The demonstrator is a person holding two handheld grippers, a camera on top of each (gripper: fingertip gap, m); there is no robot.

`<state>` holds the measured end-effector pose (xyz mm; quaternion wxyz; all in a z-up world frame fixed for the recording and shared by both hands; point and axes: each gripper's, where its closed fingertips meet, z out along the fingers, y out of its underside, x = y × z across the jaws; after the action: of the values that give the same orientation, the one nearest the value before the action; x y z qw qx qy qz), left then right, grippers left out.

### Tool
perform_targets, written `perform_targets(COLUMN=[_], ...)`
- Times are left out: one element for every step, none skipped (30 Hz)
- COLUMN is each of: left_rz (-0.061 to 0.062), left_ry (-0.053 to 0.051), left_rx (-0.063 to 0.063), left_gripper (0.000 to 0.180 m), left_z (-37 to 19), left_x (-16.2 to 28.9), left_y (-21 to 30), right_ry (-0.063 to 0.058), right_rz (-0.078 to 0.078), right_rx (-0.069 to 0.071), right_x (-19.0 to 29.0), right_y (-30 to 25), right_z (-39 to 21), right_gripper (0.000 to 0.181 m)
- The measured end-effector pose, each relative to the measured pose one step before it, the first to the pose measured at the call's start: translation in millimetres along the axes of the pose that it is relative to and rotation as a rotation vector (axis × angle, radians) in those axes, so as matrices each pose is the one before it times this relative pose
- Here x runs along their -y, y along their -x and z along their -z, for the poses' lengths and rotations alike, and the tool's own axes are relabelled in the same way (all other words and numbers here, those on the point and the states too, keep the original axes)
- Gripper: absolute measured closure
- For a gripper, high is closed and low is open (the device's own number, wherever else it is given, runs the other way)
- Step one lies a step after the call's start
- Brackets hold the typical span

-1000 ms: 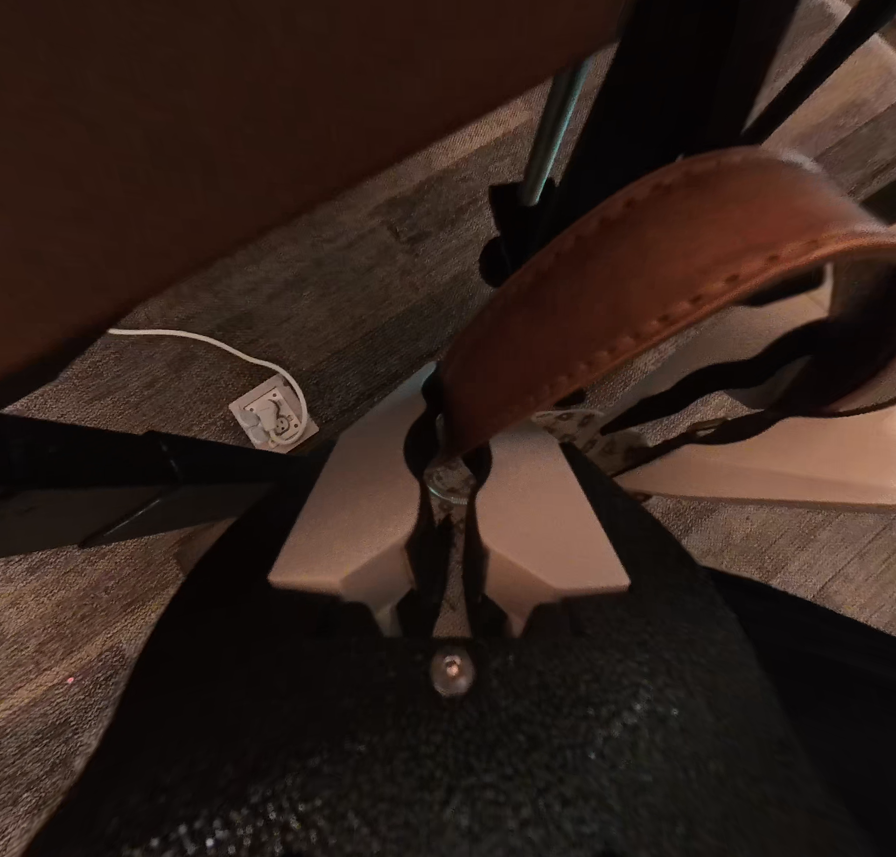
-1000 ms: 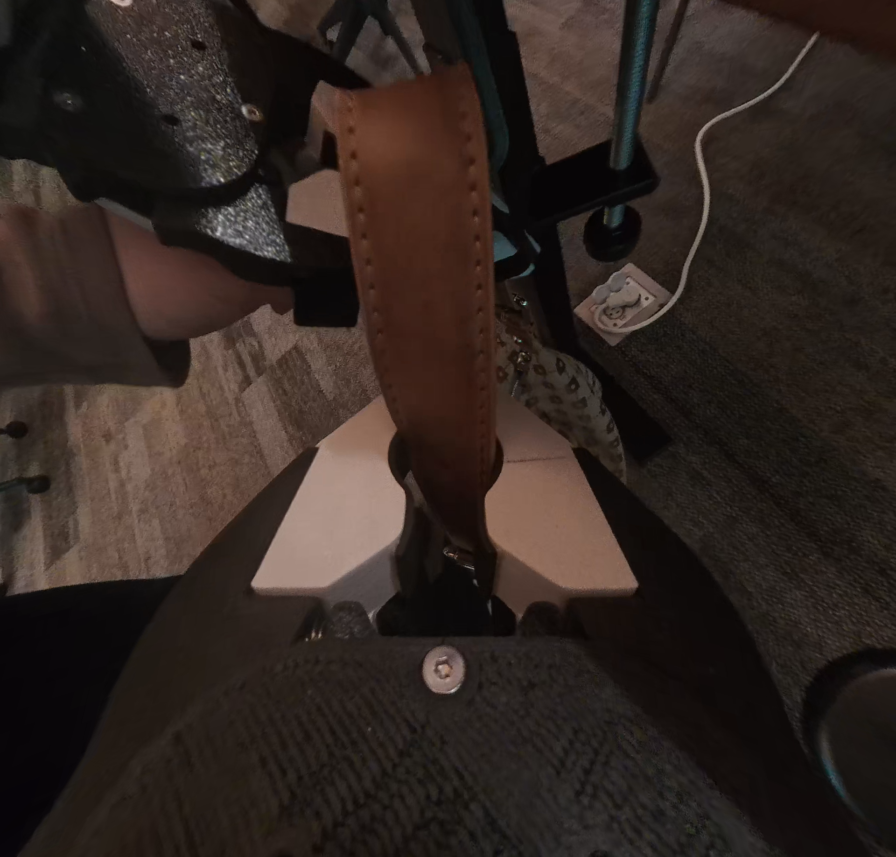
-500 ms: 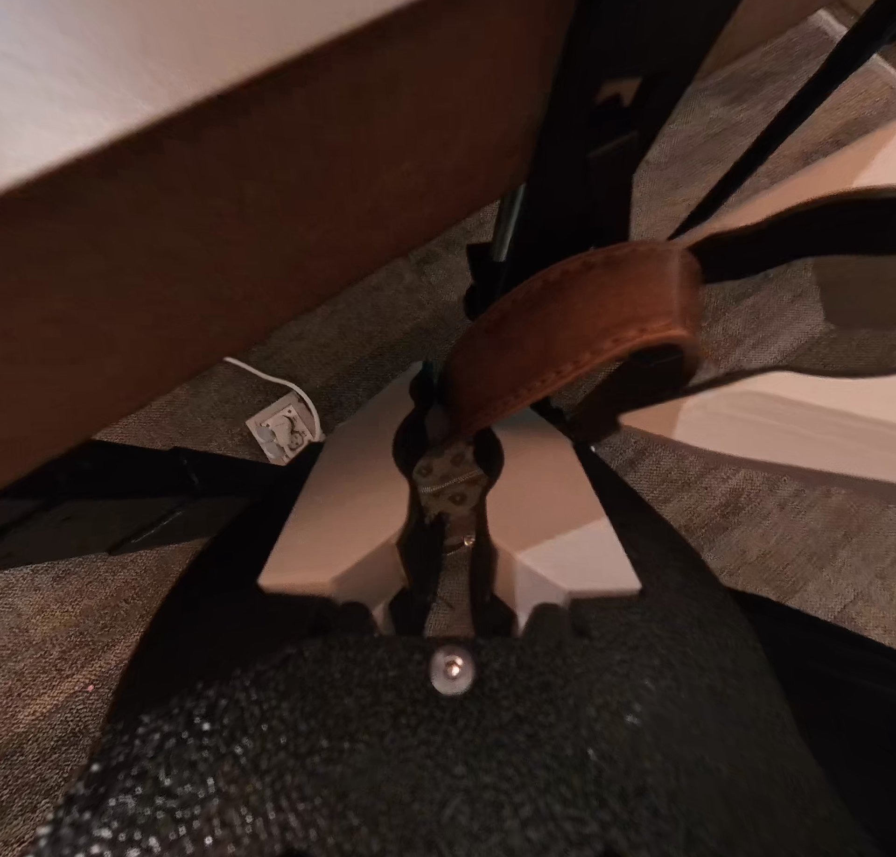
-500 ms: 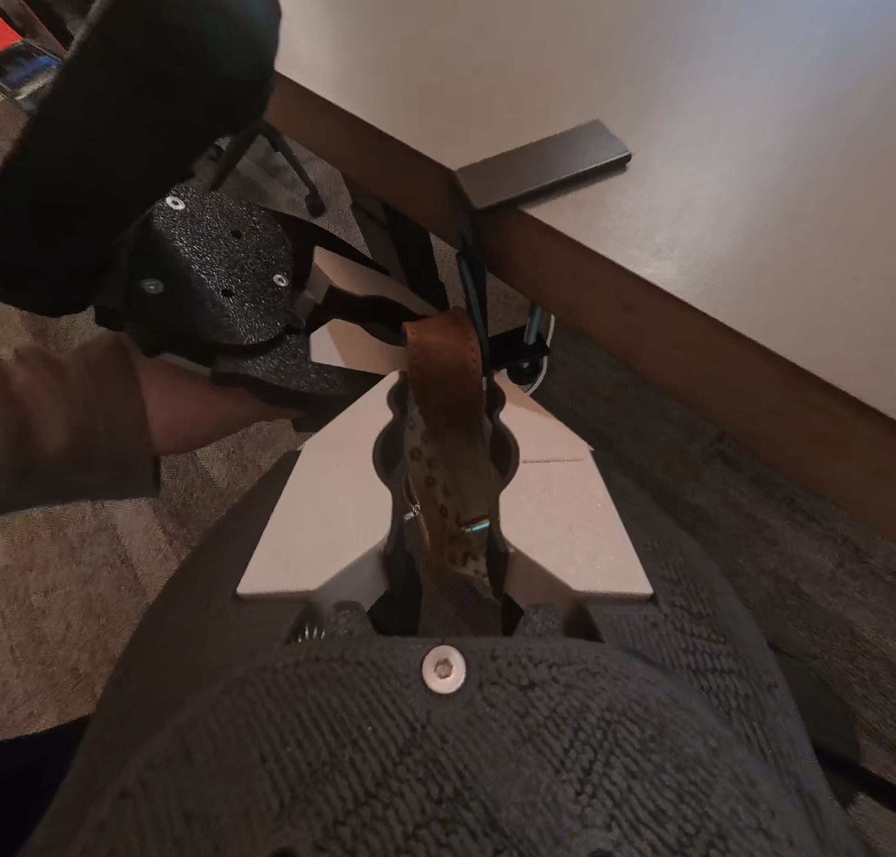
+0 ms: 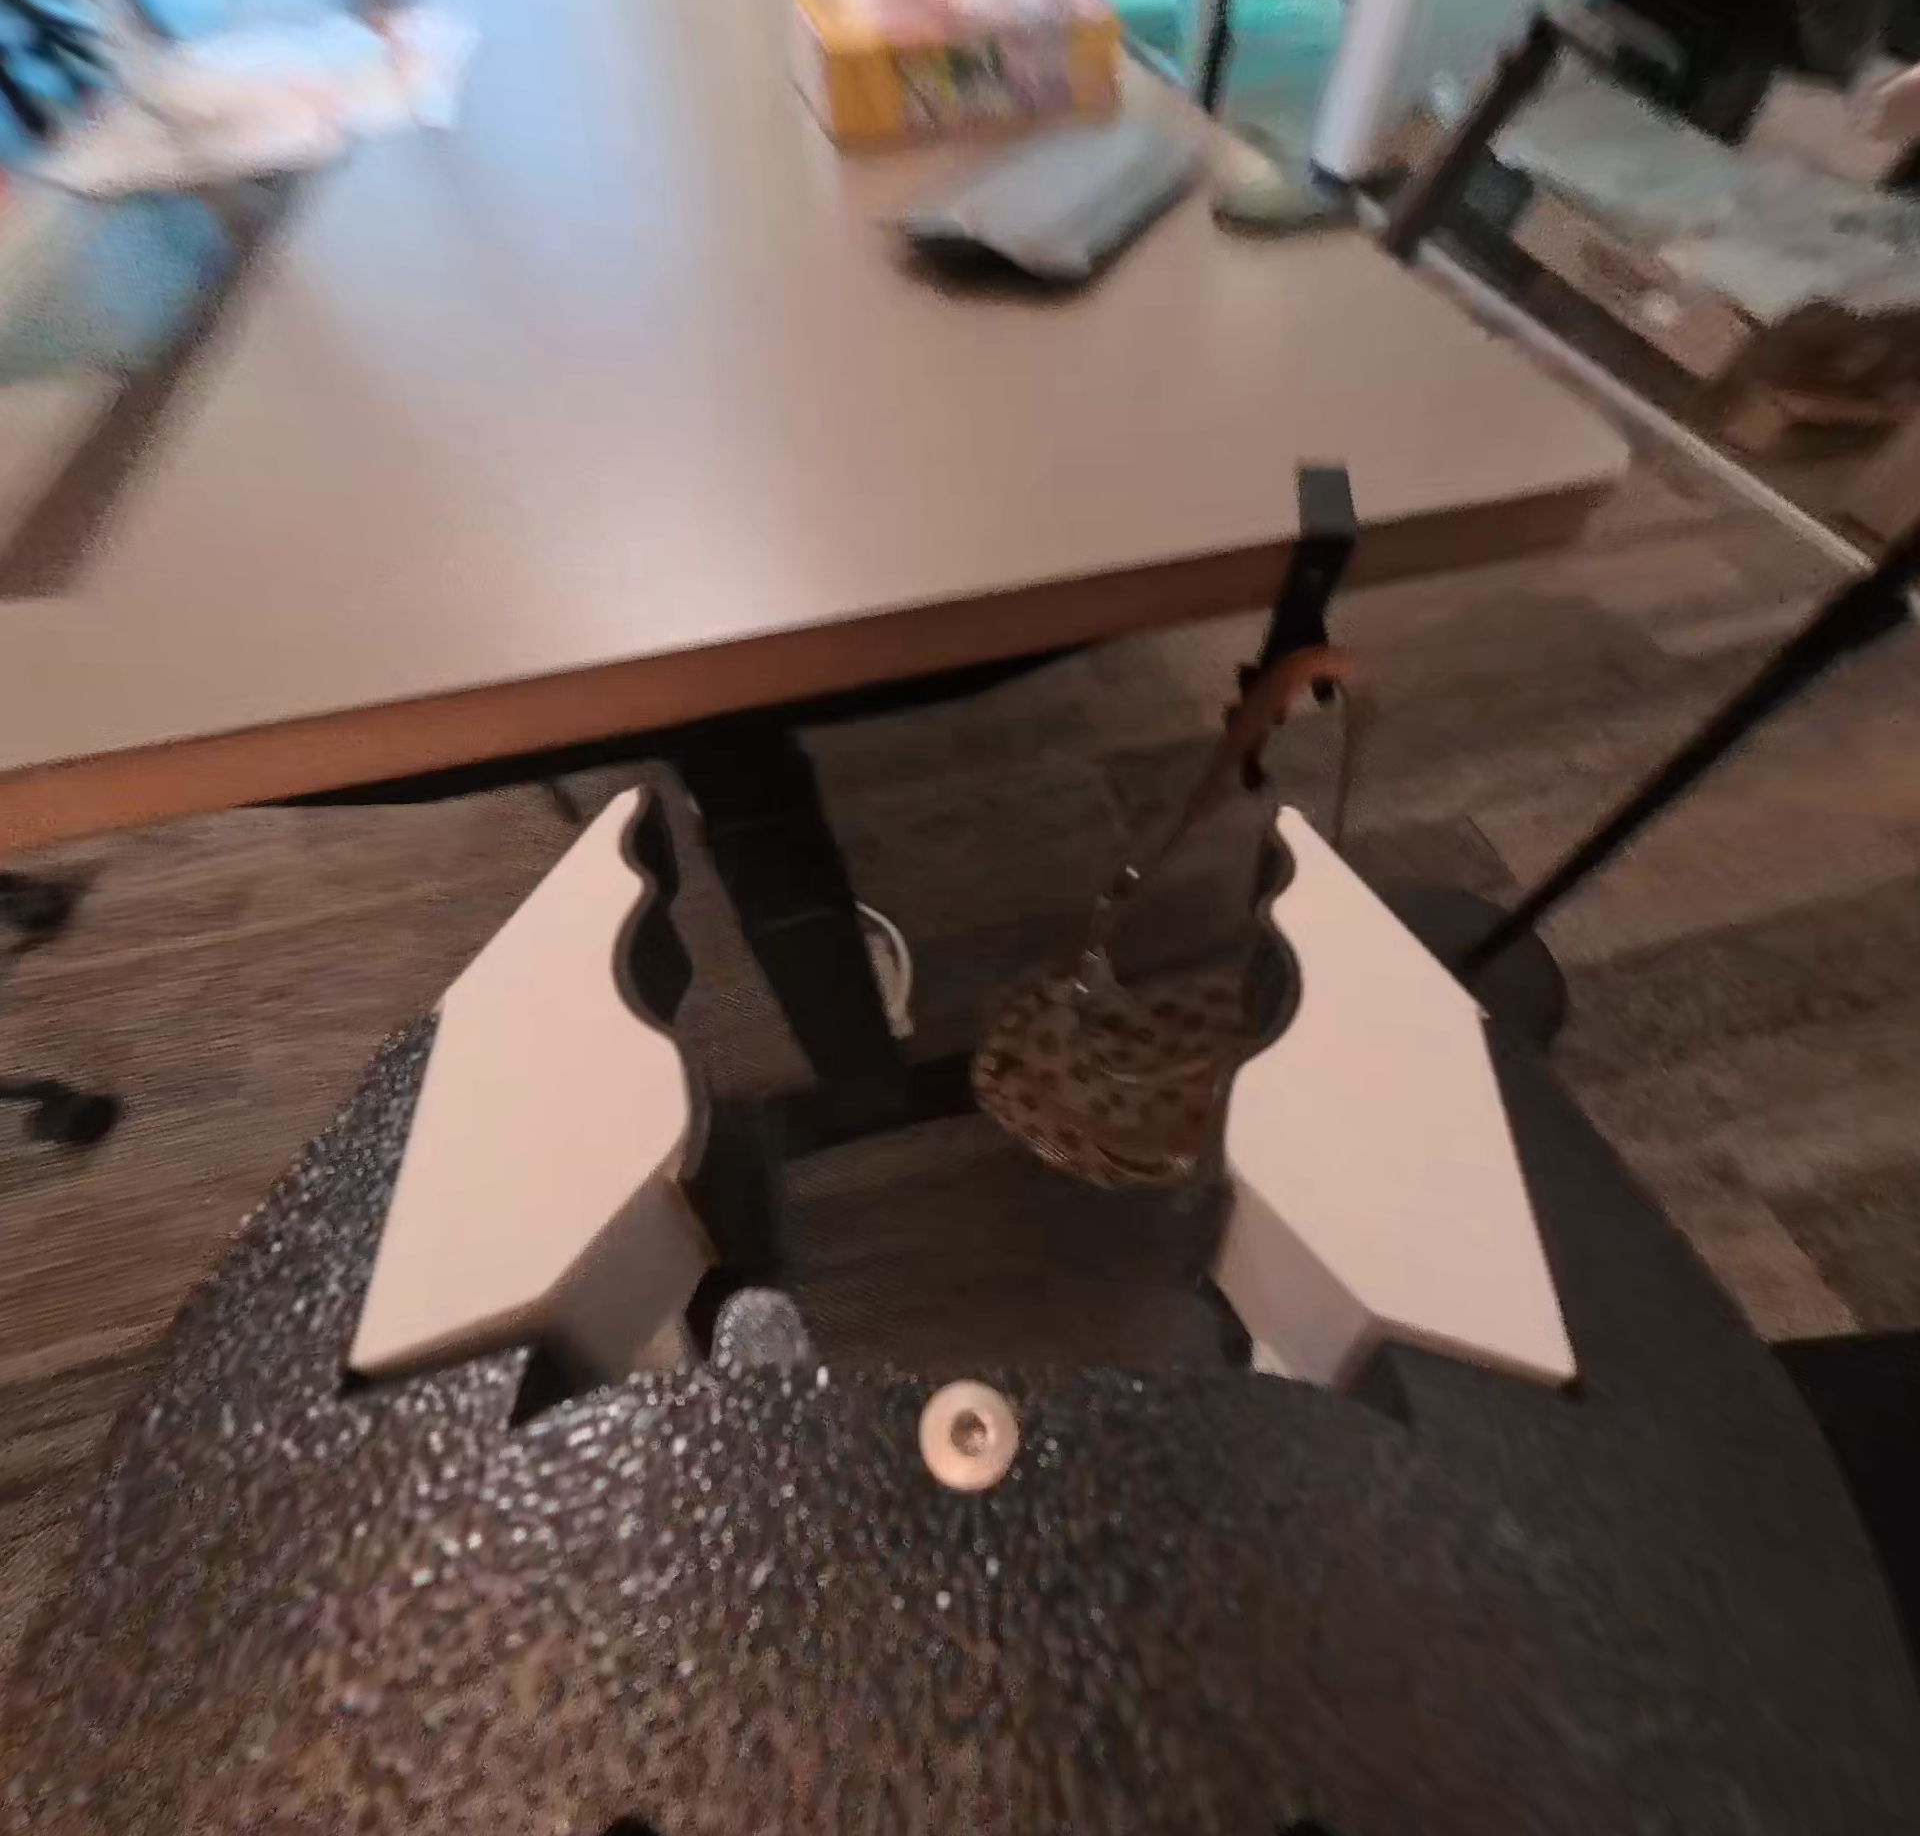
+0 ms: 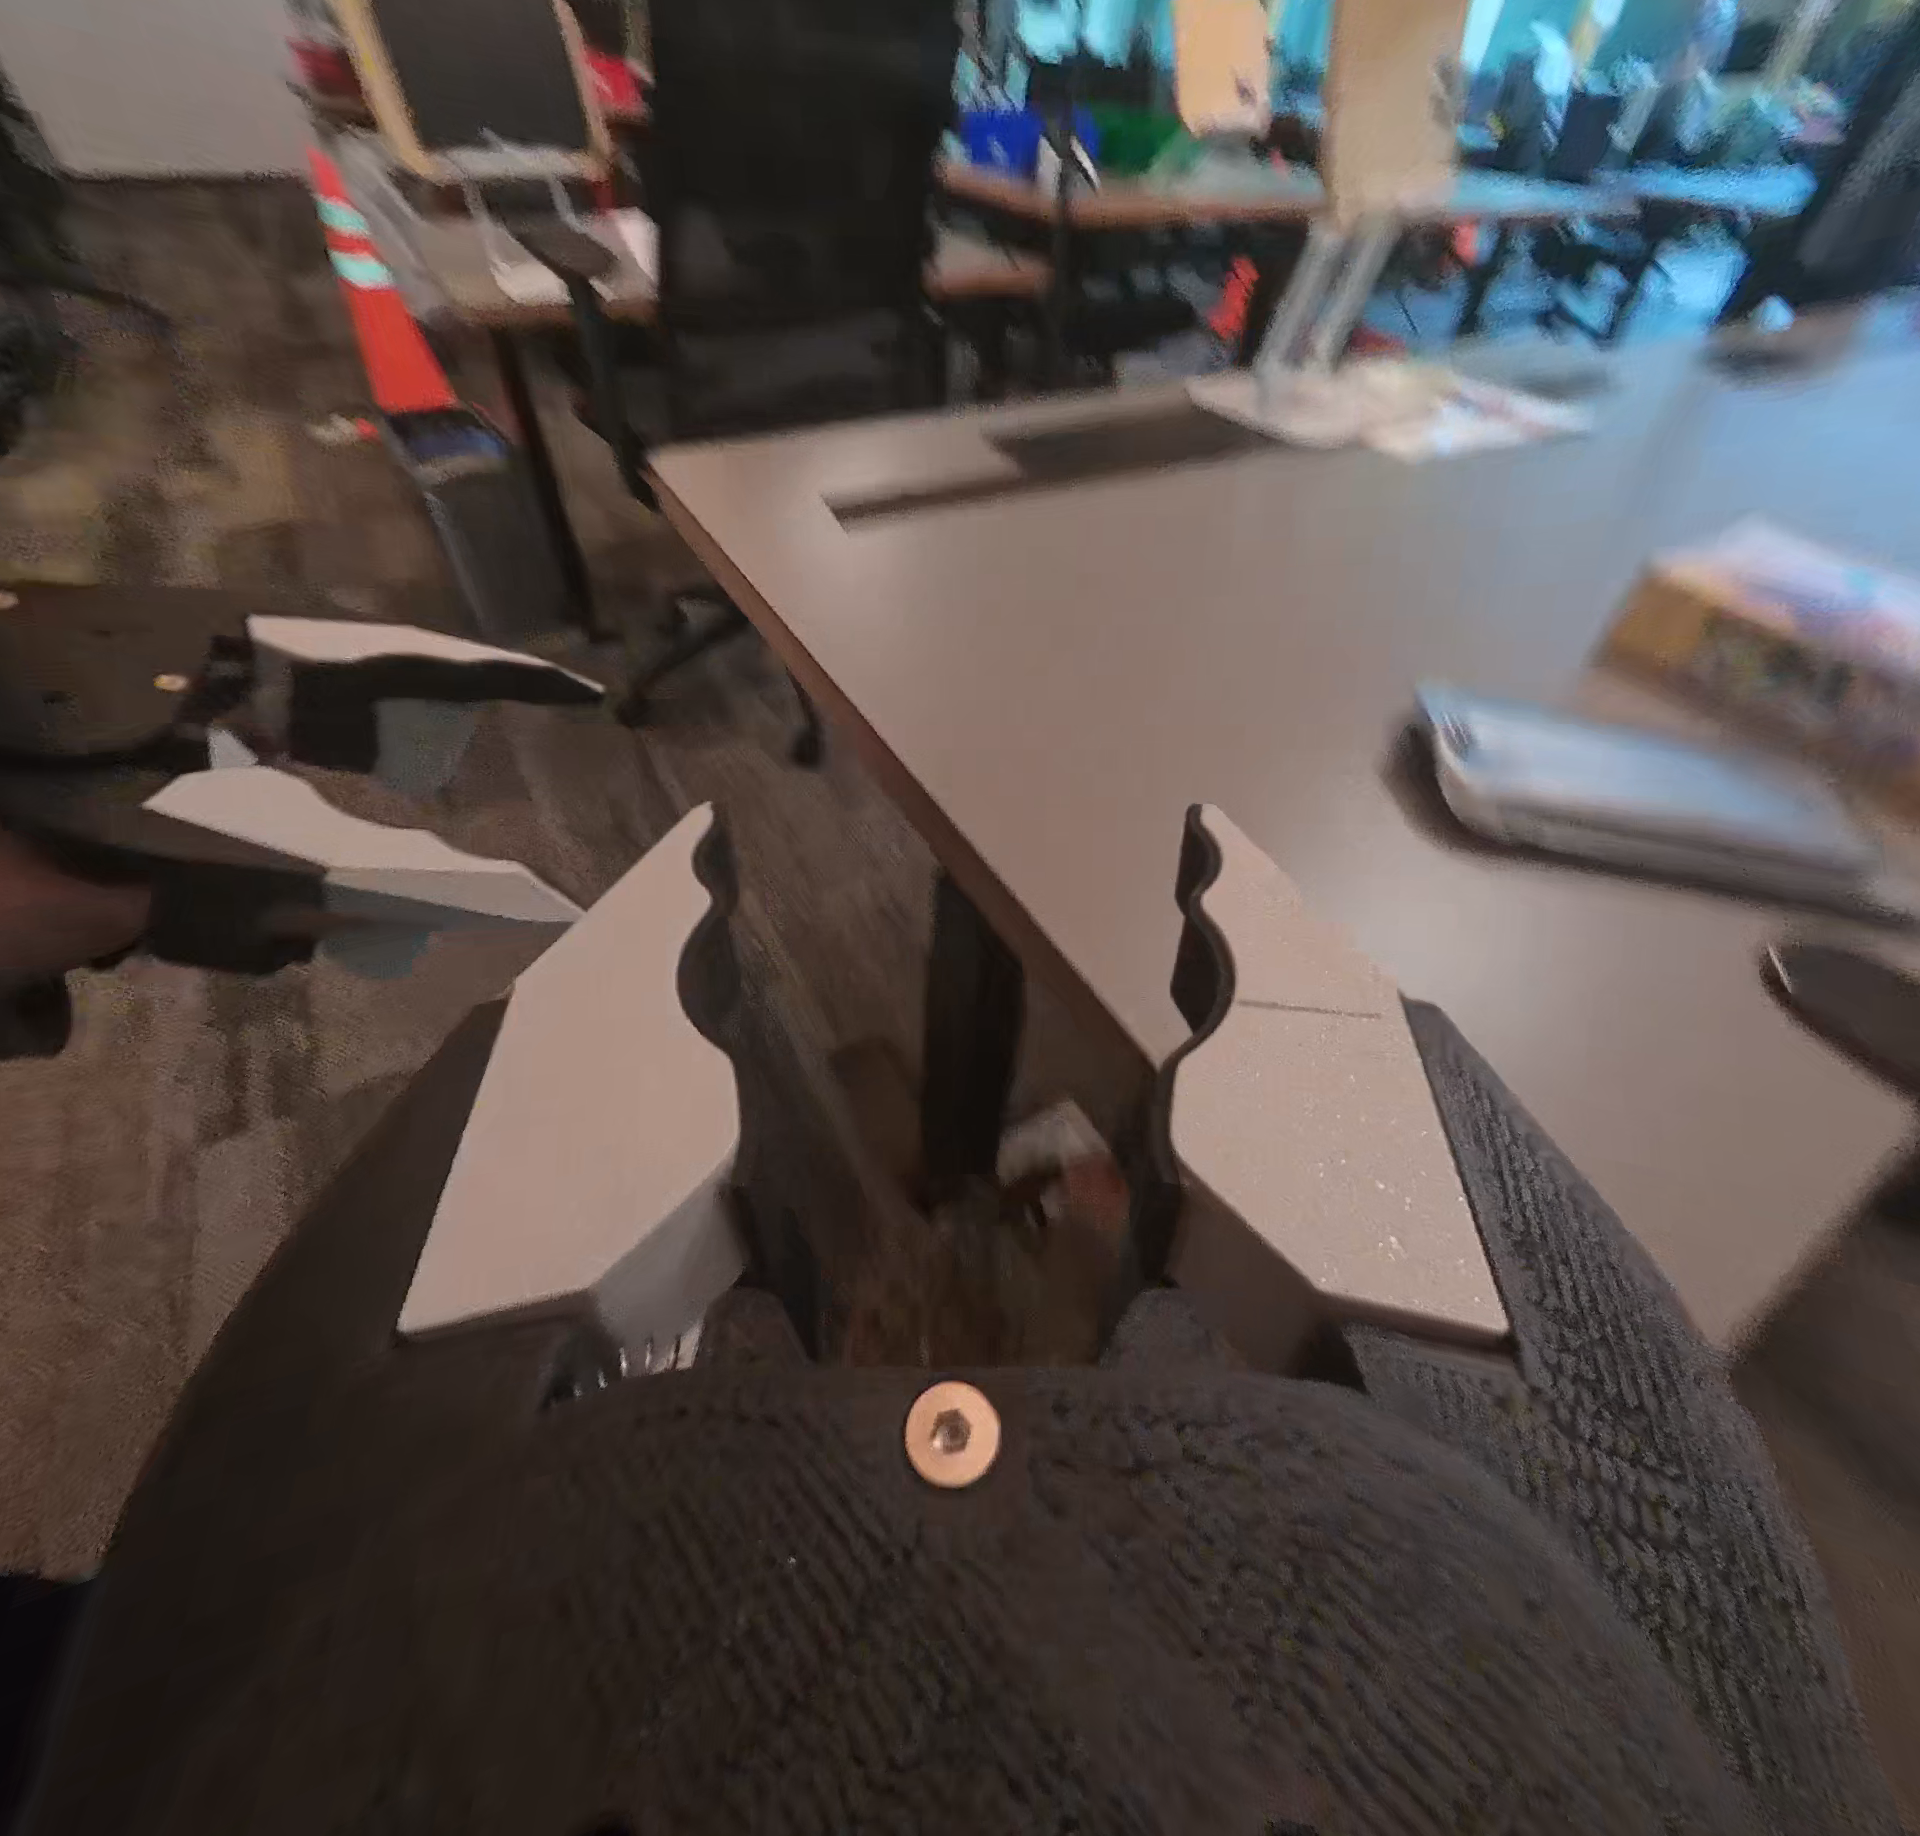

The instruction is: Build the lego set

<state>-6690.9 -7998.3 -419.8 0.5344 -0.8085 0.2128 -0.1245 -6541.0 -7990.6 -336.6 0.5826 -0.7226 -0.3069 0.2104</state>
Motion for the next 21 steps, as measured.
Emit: perform_targets(left_rz=[0.0131, 0.0128, 0.0105, 0.0087, 0.0065, 0.0058, 0.0087, 0.0098, 0.0068, 0.0011, -0.0072, -0.0117, -0.0178, -0.0236, -0.0233, -0.0168, -0.0063, 0.0056, 0.0135, 0.0201, 0.0228], left_ry=[-0.0445, -0.0416, -0.0352, -0.0295, -0.0259, -0.0200, -0.0197, -0.0210, -0.0208, -0.0201, -0.0191, -0.0158, -0.0098, -0.0056, -0.0007, 0.0015, 0.0008, 0.0001, -0.0031, -0.0076, -0.0099], left_rx=[0.0588, 0.0649, 0.0631, 0.0626, 0.0642, 0.0612, 0.0634, 0.0617, 0.0575, 0.0515, 0.0414, 0.0350, 0.0324, 0.0360, 0.0416, 0.0400, 0.0351, 0.0336, 0.0327, 0.0335, 0.0335], left_gripper=[0.072, 0.072, 0.073, 0.072, 0.071, 0.071, 0.071, 0.070, 0.071, 0.071, 0.072, 0.073, 0.073, 0.074, 0.074, 0.074, 0.075, 0.075, 0.075, 0.075, 0.075], left_z=[26.18, 24.81, 23.32, 22.11, 21.02, 20.49, 20.11, 19.09, 18.60, 16.60, 16.38, 14.86, 14.73, 15.24, 14.24, 14.18, 13.59, 12.80, 11.20, 10.25, 8.52], left_x=[15.94, 16.21, 15.61, 14.99, 13.70, 12.66, 11.34, 10.34, 9.75, 8.65, 9.01, 7.73, 6.99, 6.58, 3.47, 1.78, 0.34, -0.25, -1.08, -1.29, -1.35], left_y=[14.54, 16.31, 16.66, 16.96, 17.25, 17.33, 17.75, 18.23, 18.12, 17.84, 17.44, 17.02, 17.89, 19.78, 21.19, 22.37, 21.45, 19.49, 19.92, 19.27, 18.57], right_ry=[-0.0457, -0.0462, -0.0428, -0.0367, -0.0323, -0.0288, -0.0244, -0.0192, -0.0178, -0.0169, -0.0159, -0.0150, -0.0126, -0.0141, -0.0168, -0.0171, -0.0142, -0.0104, -0.0063, -0.0015, 0.0025], right_rz=[0.0117, 0.0115, 0.0127, 0.0058, -0.0059, -0.0188, -0.0270, -0.0293, -0.0255, -0.0198, -0.0136, -0.0083, -0.0063, -0.0071, -0.0091, -0.0111, -0.0126, -0.0136, -0.0121, -0.0088, -0.0004], right_rx=[0.0480, 0.0461, 0.0418, 0.0404, 0.0466, 0.0468, 0.0423, 0.0431, 0.0478, 0.0434, 0.0371, 0.0369, 0.0363, 0.0360, 0.0410, 0.0434, 0.0390, 0.0399, 0.0465, 0.0450, 0.0371], right_x=[24.53, 23.02, 20.68, 17.64, 16.26, 14.35, 12.79, 11.04, 9.56, 7.87, 6.32, 5.41, 3.82, 2.90, 2.12, 0.87, -0.72, -1.60, -2.64, -3.72, -4.02], right_y=[11.07, 11.00, 11.39, 11.21, 13.38, 13.94, 14.34, 15.45, 16.84, 16.71, 16.36, 17.10, 17.60, 17.91, 18.81, 19.12, 17.61, 16.86, 16.58, 14.89, 12.26], right_z=[-7.67, -8.76, -10.28, -10.60, -11.34, -11.57, -12.13, -13.17, -13.87, -15.03, -16.35, -16.35, -17.95, -18.99, -19.31, -20.58, -20.37, -18.05, -18.99, -19.02, -17.88], right_gripper=[0.096, 0.096, 0.096, 0.096, 0.096, 0.098, 0.098, 0.100, 0.103, 0.104, 0.104, 0.103, 0.103, 0.104, 0.104, 0.104, 0.104, 0.104, 0.104, 0.104, 0.104])
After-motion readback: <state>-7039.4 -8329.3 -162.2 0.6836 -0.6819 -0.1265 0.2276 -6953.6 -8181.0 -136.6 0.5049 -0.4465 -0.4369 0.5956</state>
